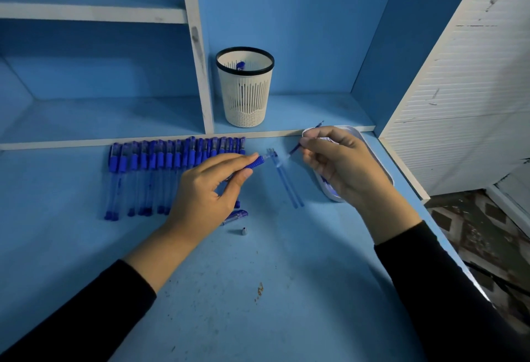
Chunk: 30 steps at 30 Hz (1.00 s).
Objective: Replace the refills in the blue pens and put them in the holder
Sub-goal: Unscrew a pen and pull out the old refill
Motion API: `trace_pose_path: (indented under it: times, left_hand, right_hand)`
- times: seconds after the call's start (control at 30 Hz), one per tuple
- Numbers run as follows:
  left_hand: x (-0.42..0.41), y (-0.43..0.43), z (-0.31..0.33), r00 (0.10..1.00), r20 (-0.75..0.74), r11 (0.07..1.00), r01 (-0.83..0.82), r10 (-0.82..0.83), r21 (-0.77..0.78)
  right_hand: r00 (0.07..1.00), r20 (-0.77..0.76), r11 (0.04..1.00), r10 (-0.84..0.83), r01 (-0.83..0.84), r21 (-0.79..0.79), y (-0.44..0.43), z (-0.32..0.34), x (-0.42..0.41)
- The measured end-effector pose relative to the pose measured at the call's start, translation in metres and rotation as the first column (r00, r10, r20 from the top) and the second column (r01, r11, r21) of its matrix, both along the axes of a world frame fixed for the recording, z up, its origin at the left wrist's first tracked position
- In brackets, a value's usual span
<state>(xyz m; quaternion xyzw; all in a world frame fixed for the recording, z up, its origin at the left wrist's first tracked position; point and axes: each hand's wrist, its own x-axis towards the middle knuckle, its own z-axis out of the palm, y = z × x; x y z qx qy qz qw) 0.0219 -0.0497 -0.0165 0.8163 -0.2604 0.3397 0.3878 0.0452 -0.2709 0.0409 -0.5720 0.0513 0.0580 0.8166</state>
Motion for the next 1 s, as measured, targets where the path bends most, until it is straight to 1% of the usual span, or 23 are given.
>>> trace_pose_path:
  times: [0.1,0.2,0.4,0.5,0.57,0.63,0.7,0.8,0.87,0.93,1.0]
  left_hand:
    - [-0.001,0.0,0.002,1.0,0.006,1.0,-0.002,0.003,-0.025]
    - [-0.001,0.0,0.002,1.0,0.004,0.999,-0.003,0.003,-0.034]
    - [-0.001,0.001,0.002,1.0,0.007,0.999,-0.003,0.003,-0.037]
    - [0.0,0.001,0.001,1.0,0.007,0.999,-0.004,0.004,-0.035]
    - [0.0,0.002,0.001,1.0,0.015,0.999,-0.013,0.013,-0.039]
    - [0.0,0.002,0.002,1.0,0.013,0.998,-0.026,0.027,-0.056]
    - [0.0,0.002,0.002,0.999,0.019,0.998,-0.028,0.029,-0.055]
    - [-0.003,0.0,0.002,0.999,0.04,0.999,-0.03,0.031,-0.029]
    - [-0.004,0.001,0.002,0.998,0.044,0.999,-0.032,0.034,-0.027]
    - [-0.005,0.004,0.002,0.998,0.044,0.999,-0.033,0.034,-0.026]
    - [-0.007,0.005,0.005,0.998,0.044,0.999,-0.035,0.036,-0.028]
  right_hand:
    - [0.997,0.007,0.989,-0.082,0.08,0.124,0.009,-0.004,0.0]
    - [0.99,-0.005,0.975,-0.144,0.142,0.17,0.014,-0.006,0.0]
    - [0.987,-0.018,0.976,-0.161,0.162,0.149,0.017,-0.007,-0.001]
    - [0.983,0.028,0.977,-0.183,0.179,0.118,0.018,-0.008,-0.002]
    - [0.968,0.137,0.977,-0.212,0.205,0.064,0.017,-0.007,-0.004]
    - [0.933,0.292,0.967,-0.21,0.243,-0.08,0.016,-0.004,-0.007]
    - [0.903,0.403,0.948,-0.146,0.244,-0.202,0.018,-0.001,-0.012]
    - [0.878,0.478,0.939,0.002,0.163,-0.304,0.03,-0.006,-0.019]
    - [0.844,0.532,0.916,0.076,0.152,-0.372,0.037,-0.014,-0.024]
    - [0.809,0.581,0.882,0.091,0.205,-0.423,0.042,-0.02,-0.026]
    - [0.784,0.619,0.871,0.048,0.271,-0.41,0.046,-0.023,-0.027]
